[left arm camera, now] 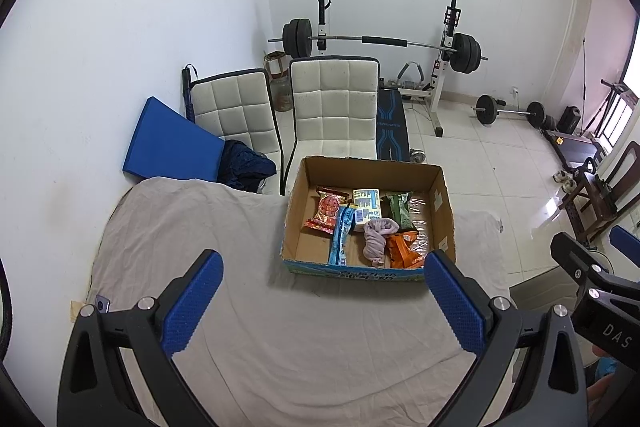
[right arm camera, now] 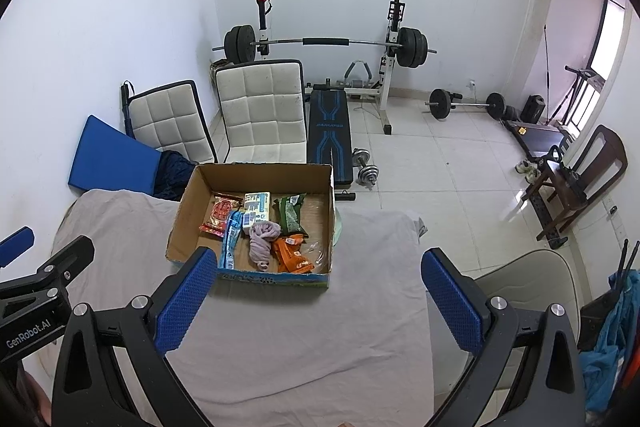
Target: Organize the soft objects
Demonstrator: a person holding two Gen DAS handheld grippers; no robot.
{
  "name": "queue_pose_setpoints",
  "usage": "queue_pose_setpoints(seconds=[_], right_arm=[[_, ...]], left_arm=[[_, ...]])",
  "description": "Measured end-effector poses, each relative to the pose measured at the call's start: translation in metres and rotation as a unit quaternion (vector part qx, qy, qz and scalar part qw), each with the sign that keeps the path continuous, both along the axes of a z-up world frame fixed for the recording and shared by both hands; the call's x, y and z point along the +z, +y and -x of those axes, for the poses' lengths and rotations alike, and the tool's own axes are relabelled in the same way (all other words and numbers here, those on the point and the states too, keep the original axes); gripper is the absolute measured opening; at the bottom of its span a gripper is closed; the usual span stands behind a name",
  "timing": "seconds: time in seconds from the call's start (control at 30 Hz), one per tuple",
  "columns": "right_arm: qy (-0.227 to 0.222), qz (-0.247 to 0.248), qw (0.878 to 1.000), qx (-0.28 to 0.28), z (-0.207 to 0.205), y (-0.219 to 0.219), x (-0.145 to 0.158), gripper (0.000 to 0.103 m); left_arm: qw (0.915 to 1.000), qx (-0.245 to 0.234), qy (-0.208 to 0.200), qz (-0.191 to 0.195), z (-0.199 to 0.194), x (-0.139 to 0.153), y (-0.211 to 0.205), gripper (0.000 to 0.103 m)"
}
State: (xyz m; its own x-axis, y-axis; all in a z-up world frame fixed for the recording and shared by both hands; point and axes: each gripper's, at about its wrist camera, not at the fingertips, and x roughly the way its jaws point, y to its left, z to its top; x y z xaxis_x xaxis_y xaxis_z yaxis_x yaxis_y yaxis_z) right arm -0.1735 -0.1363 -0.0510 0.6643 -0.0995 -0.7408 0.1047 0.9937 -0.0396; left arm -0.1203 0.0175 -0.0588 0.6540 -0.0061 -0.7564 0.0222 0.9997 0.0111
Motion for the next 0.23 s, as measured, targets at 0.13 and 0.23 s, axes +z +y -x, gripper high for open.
queue_pose_setpoints(seconds=[0.13, 0.23], right_arm=[[0.0, 0.0, 1.0, 0.001, 0.0003, -0.0007, 0.0014, 0.103], [-0.002, -0.001, 1.0, 0.002, 0.0006, -0.001, 0.0028, 0.103]], left_arm=[[1.0, -0.001, 0.0, 0.0, -0.0003, 0.0, 0.0005, 0.103], [1.0, 0.0, -0.002, 0.001, -0.0016, 0.0019, -0.0008, 0.103]])
